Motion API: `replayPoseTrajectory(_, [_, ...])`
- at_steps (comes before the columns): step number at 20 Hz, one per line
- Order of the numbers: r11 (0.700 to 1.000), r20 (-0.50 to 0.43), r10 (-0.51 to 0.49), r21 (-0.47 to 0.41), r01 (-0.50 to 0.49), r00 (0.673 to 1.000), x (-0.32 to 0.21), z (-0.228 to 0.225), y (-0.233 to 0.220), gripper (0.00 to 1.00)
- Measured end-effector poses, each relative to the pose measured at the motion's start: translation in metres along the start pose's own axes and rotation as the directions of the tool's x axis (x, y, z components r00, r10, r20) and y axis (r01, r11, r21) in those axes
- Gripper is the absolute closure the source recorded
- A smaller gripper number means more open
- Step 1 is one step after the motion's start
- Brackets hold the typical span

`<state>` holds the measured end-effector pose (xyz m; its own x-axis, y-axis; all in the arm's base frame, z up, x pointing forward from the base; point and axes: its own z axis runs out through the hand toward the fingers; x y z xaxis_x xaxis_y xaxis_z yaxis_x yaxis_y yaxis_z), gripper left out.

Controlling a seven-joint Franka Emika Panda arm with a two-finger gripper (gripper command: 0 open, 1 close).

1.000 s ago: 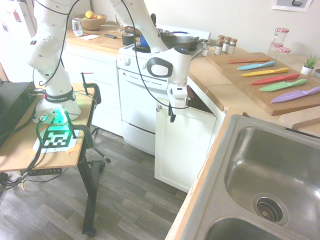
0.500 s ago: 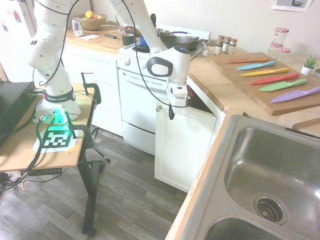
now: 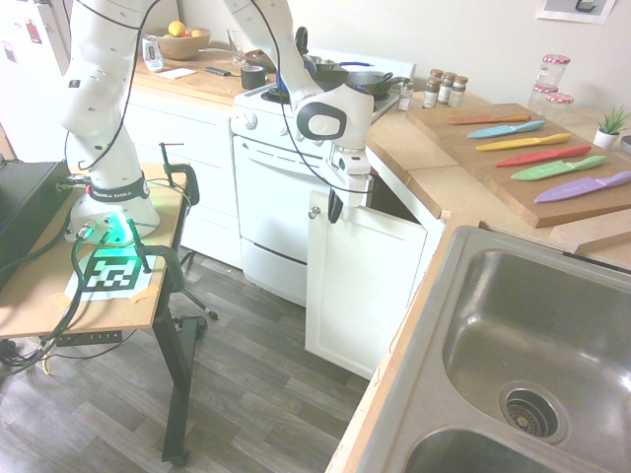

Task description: Close the cabinet

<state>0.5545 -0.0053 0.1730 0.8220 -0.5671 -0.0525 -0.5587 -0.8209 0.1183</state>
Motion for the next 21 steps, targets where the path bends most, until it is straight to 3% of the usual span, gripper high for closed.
replayPoseTrajectory(8, [0.990,-0.033,-0.133,0.035,0.134,0.991,0.001,-0.004,-0.114,1.00])
replayPoseTrajectory(12, [0.991,-0.018,-0.135,0.022,0.135,0.991,-0.014,-0.012,-0.136,1.00])
replayPoseTrajectory(15, [0.992,-0.024,-0.126,0.021,0.127,0.992,-0.011,-0.014,-0.123,1.00])
replayPoseTrajectory(20, [0.996,-0.010,-0.080,0.043,0.081,0.997,-0.008,-0.030,-0.034,1.00])
replayPoseTrajectory(21, [0.996,-0.005,-0.080,0.048,0.081,0.997,-0.016,-0.035,-0.022,0.00])
